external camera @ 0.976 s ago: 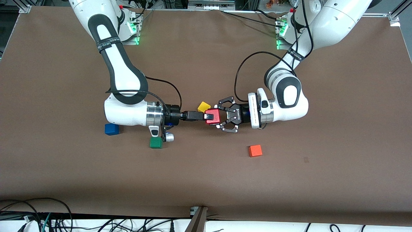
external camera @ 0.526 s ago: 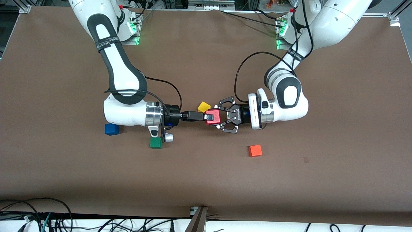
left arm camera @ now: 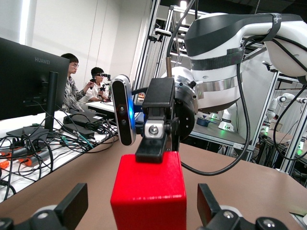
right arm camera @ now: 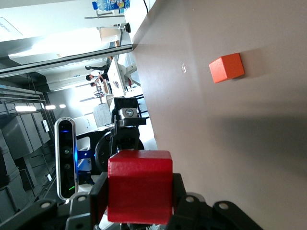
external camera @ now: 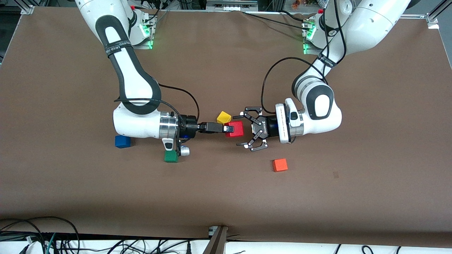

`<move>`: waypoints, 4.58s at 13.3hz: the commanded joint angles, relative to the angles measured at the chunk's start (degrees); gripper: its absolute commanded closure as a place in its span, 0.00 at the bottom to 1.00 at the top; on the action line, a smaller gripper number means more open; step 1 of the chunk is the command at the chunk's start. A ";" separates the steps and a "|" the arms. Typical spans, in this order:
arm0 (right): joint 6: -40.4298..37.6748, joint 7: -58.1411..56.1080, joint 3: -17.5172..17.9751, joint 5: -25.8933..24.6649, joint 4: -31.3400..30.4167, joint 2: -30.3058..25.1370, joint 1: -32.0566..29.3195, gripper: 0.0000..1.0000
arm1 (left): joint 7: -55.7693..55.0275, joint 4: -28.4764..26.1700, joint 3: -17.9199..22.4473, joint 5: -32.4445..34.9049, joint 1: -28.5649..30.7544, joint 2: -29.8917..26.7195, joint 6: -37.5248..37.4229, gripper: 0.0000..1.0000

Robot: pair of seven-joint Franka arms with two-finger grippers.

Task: Pass red block to right arm, stack on blue

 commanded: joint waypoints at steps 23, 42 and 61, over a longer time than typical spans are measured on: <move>-11.26 -4.06 -7.23 -56.09 1.00 -5.08 -7.79 1.00 | -79.74 0.54 0.71 76.30 9.37 -16.47 -22.58 0.00; 11.20 -0.92 -14.36 -84.07 -27.97 -15.00 -6.91 1.00 | -116.70 16.10 10.60 105.08 13.10 -26.59 -41.53 0.00; 22.13 4.01 -13.83 -82.76 -37.94 -17.73 -6.99 1.00 | -122.33 2.74 25.76 99.89 -0.65 -35.90 -30.25 0.00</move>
